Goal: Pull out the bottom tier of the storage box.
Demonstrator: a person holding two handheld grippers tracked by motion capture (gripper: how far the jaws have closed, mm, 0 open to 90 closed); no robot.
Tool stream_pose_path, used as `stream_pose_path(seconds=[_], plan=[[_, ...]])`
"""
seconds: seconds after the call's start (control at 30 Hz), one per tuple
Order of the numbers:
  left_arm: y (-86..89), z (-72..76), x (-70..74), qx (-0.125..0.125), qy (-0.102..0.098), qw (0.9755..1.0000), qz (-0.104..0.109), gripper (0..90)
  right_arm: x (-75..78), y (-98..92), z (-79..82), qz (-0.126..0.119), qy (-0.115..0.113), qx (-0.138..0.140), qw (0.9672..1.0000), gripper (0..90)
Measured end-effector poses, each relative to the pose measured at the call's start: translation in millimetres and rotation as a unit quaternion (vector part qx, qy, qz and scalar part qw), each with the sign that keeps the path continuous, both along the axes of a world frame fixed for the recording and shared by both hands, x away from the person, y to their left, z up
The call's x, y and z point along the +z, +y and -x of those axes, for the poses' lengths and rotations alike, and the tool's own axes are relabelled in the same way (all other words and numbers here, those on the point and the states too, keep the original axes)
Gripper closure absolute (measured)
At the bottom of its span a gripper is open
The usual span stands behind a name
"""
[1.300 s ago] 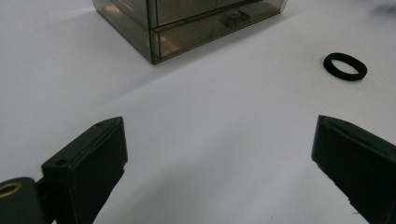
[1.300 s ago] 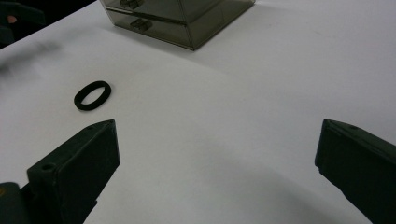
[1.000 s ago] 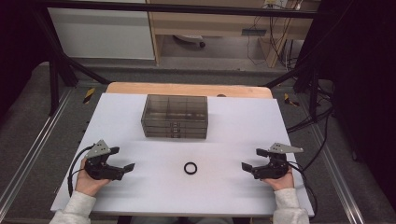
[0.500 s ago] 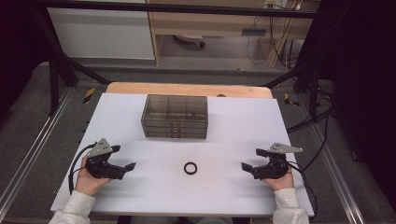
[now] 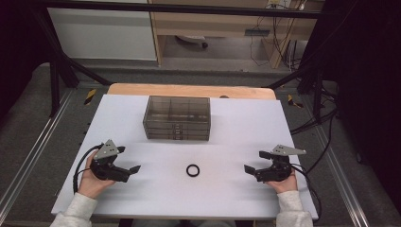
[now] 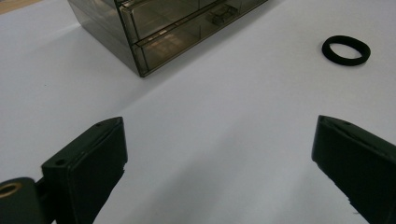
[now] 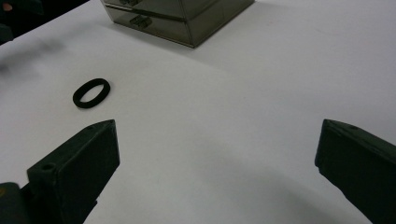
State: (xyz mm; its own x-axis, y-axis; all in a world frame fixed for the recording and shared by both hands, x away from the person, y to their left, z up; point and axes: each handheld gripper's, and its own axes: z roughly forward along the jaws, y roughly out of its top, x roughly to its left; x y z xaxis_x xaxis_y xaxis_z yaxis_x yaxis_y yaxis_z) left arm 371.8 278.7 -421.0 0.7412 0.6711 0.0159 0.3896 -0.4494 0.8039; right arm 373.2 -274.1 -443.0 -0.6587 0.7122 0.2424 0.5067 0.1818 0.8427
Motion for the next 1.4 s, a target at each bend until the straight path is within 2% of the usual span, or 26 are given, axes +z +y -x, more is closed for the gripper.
stream_pose_path(seconds=[0.2,0.6,0.87,1.27,1.4], plan=[[-3.9,-1.1,1.5,-0.006,-0.002,1.0000,-0.007,3.2,0.0,-0.1,-0.1,0.001,-0.001,0.001,1.0000,0.4],[-14.7,-3.4,4.6,-0.022,-0.010,0.9990,-0.037,3.3,-0.3,0.1,-0.2,0.002,0.000,0.001,1.0000,0.4],[-22.1,-5.8,6.6,-0.031,-0.020,0.9971,-0.066,3.2,-0.6,0.5,-0.2,0.002,0.001,0.001,1.0000,0.4],[-33.0,-8.2,9.9,-0.040,-0.041,0.9938,-0.095,3.3,-0.9,0.9,-0.2,0.003,0.001,0.001,1.0000,0.4],[-36.5,-9.1,9.0,-0.044,-0.049,0.9929,-0.099,3.3,-0.9,0.8,-0.2,0.004,0.001,0.001,1.0000,0.4]])
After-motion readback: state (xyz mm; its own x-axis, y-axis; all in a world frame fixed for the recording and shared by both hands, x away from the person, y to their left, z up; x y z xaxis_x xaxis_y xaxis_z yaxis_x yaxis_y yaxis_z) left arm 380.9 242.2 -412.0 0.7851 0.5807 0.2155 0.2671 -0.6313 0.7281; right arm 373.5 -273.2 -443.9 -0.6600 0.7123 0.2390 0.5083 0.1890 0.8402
